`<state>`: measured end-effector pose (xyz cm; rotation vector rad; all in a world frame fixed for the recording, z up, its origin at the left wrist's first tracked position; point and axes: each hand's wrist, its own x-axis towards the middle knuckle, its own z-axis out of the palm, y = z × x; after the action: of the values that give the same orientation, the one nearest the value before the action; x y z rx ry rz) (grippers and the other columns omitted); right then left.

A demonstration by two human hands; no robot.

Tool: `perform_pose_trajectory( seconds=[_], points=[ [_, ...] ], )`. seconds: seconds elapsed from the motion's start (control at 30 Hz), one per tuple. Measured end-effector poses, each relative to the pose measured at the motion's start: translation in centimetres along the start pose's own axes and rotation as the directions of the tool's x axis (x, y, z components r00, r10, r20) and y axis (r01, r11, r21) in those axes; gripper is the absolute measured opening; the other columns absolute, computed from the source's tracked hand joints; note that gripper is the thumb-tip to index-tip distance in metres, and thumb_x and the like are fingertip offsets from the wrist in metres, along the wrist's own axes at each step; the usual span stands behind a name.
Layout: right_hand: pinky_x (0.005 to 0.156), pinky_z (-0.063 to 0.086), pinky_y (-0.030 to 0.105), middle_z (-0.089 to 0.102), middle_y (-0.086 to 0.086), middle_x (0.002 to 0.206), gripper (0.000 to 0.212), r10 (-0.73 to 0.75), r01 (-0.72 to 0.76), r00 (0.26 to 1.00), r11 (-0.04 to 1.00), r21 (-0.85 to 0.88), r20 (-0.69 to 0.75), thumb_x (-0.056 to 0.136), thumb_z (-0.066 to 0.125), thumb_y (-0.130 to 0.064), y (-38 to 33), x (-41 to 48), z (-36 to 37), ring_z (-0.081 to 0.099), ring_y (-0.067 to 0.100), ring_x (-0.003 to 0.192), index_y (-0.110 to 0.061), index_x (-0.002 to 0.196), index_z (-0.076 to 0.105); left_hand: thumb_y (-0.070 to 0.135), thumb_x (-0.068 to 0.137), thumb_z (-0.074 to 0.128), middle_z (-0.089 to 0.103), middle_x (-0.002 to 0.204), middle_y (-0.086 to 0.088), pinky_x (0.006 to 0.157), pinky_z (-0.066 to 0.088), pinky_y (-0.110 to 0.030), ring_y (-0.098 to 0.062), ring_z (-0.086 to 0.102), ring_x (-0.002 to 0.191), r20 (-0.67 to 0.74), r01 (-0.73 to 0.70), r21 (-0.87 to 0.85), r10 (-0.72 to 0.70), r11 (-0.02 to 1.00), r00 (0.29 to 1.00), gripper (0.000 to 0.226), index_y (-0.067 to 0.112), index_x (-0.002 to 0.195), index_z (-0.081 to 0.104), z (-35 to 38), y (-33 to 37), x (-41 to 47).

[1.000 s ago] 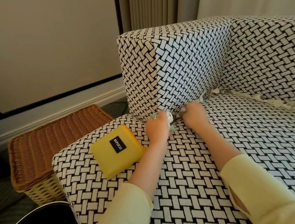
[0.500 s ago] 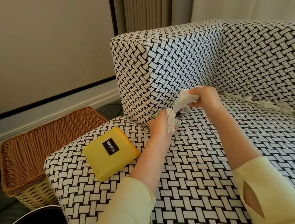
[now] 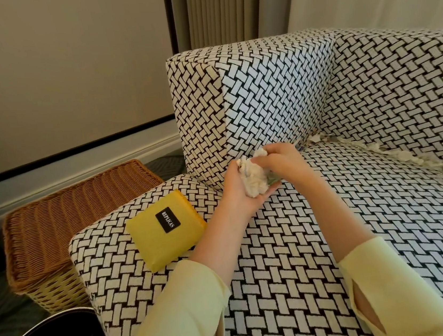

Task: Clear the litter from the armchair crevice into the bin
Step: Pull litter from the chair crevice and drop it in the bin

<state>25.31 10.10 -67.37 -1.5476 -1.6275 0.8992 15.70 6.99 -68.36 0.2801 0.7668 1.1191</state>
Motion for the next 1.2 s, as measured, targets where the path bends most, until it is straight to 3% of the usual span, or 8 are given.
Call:
perform_pose_trajectory(
  seconds=[0.13, 0.37, 0.57, 0.67, 0.77, 0.93, 1.07, 1.2],
  points=[
    [0.064, 0.039, 0.029, 0.05, 0.003, 0.07, 0.024, -0.08, 0.086, 0.994, 0.993, 0.082, -0.076, 0.093, 0.04, -0.014, -1.6, -1.1, 2.2, 0.048, 0.018, 0.074, -0.013, 0.07, 0.047, 0.041, 0.098, 0.032, 0.061, 0.085, -0.01, 0.069, 0.045, -0.028, -0.018, 0.058, 0.076, -0.015, -0.027, 0.0, 0.027, 1.0, 1.0, 0.042, 0.01, 0.086, 0.058, 0.2, 1.0, -0.9],
    [0.073, 0.053, 0.023, 0.062, 0.001, 0.099, 0.028, -0.276, 0.268, 0.961, 0.904, 0.332, -0.025, 0.098, 0.034, -0.011, -4.7, -3.6, 4.5, 0.061, 0.01, 0.087, -0.024, 0.104, 0.058, 0.037, 0.098, 0.033, 0.064, 0.06, -0.004, 0.056, 0.051, -0.022, -0.013, 0.061, 0.059, 0.011, -0.095, 0.047, 0.095, 0.994, 0.995, 0.042, 0.012, 0.078, 0.059, -1.3, 4.4, -4.2],
    [0.054, 0.047, 0.007, 0.062, -0.004, 0.091, 0.027, -0.339, 0.265, 0.938, 0.833, 0.486, 0.068, 0.098, 0.034, -0.008, -8.6, -4.9, 7.9, 0.059, 0.003, 0.079, -0.02, 0.093, 0.058, 0.03, 0.096, 0.04, 0.064, 0.068, -0.007, 0.066, 0.051, -0.026, -0.016, 0.061, 0.065, 0.024, -0.165, 0.079, 0.163, 0.983, 0.986, 0.032, 0.01, 0.081, 0.059, -4.1, 8.7, -7.8],
    [0.057, 0.047, 0.008, 0.058, -0.004, 0.096, 0.026, -0.372, 0.269, 0.91, 0.866, 0.422, 0.182, 0.098, 0.033, -0.008, -10.3, -5.3, 11.2, 0.056, 0.004, 0.084, -0.021, 0.099, 0.056, 0.031, 0.096, 0.04, 0.067, 0.061, -0.006, 0.056, 0.055, -0.023, -0.016, 0.066, 0.054, -0.027, -0.212, 0.106, 0.216, 0.971, 0.976, 0.034, 0.011, 0.079, 0.06, -7.2, 10.9, -9.3],
    [0.069, 0.049, 0.017, 0.053, 0.0, 0.109, 0.032, -0.366, 0.266, 0.873, 0.911, 0.315, 0.322, 0.097, 0.032, -0.009, -12.2, -5.3, 14.6, 0.053, 0.011, 0.096, -0.019, 0.121, 0.049, 0.029, 0.098, 0.036, 0.068, 0.058, -0.008, 0.051, 0.057, -0.025, -0.018, 0.067, 0.051, -0.099, -0.253, 0.126, 0.266, 0.959, 0.959, 0.035, 0.009, 0.08, 0.06, -10.4, 13.0, -11.0],
    [0.083, 0.053, 0.037, 0.052, 0.008, 0.115, 0.037, -0.263, 0.125, 0.779, 0.954, 0.271, 0.569, 0.093, 0.035, -0.01, -15.1, -6.5, 20.9, 0.056, 0.025, 0.105, -0.021, 0.128, 0.043, 0.032, 0.095, 0.042, 0.066, 0.089, -0.013, 0.077, 0.054, -0.037, -0.024, 0.063, 0.087, -0.251, -0.311, 0.151, 0.341, 0.938, 0.906, 0.03, 0.009, 0.097, 0.061, -17.1, 15.8, -13.8],
    [0.074, 0.053, 0.037, 0.051, 0.016, 0.127, 0.037, -0.143, -0.008, 0.715, 0.977, 0.212, 0.684, 0.094, 0.034, -0.009, -15.8, -8.3, 26.4, 0.055, 0.031, 0.111, -0.018, 0.129, 0.042, 0.033, 0.096, 0.039, 0.063, 0.088, -0.012, 0.076, 0.05, -0.036, -0.023, 0.06, 0.085, -0.388, -0.289, 0.152, 0.326, 0.945, 0.862, 0.031, 0.011, 0.092, 0.06, -22.8, 16.2, -15.4],
    [0.09, 0.05, 0.044, 0.052, 0.018, 0.126, 0.037, -0.039, -0.137, 0.659, 0.976, 0.171, 0.751, 0.094, 0.034, -0.003, -15.5, -10.0, 30.0, 0.053, 0.034, 0.115, -0.011, 0.129, 0.043, 0.033, 0.096, 0.035, 0.061, 0.088, -0.012, 0.075, 0.05, -0.037, -0.023, 0.059, 0.084, -0.456, -0.239, 0.167, 0.29, 0.957, 0.842, 0.032, 0.011, 0.091, 0.058, -27.0, 15.7, -16.2]
  ],
)
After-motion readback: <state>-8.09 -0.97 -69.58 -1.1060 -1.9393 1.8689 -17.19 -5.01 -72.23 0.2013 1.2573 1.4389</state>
